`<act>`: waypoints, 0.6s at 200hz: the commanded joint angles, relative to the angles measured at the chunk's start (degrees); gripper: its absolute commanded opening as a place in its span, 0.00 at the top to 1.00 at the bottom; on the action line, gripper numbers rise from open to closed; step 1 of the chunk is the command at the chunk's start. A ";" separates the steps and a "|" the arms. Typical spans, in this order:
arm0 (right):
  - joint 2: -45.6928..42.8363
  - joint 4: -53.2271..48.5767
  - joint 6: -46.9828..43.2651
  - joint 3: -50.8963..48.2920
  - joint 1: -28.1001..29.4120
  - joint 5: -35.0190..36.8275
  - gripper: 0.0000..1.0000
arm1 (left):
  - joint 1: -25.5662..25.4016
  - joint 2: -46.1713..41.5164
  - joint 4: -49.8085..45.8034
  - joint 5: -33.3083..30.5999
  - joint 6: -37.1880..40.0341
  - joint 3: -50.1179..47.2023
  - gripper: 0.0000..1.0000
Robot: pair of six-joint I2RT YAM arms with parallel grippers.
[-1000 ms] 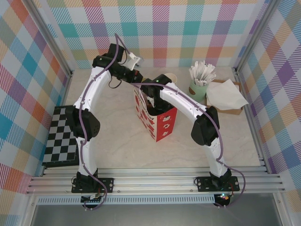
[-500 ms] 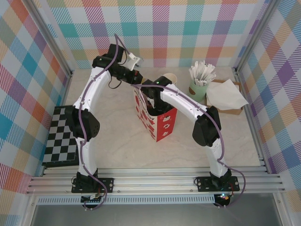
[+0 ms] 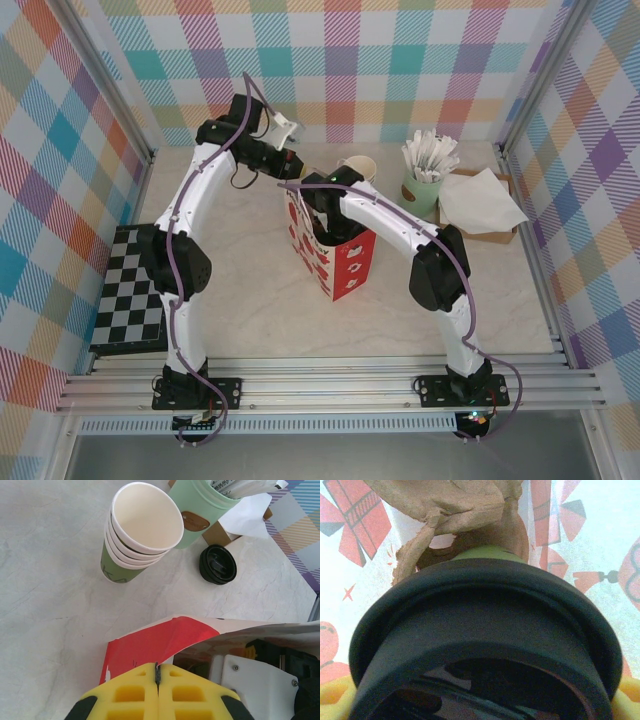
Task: Pack the takeout coffee
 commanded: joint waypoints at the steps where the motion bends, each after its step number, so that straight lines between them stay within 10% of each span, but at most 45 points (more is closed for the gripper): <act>1: -1.28 0.03 1.31 -1.67 -0.35 0.40 0.35 | 0.53 -2.15 0.36 -0.75 -0.60 -1.22 1.00; 120: -1.86 0.05 1.38 -1.49 -0.38 1.13 0.36 | 0.98 -2.44 1.78 -0.79 -1.95 -3.58 1.00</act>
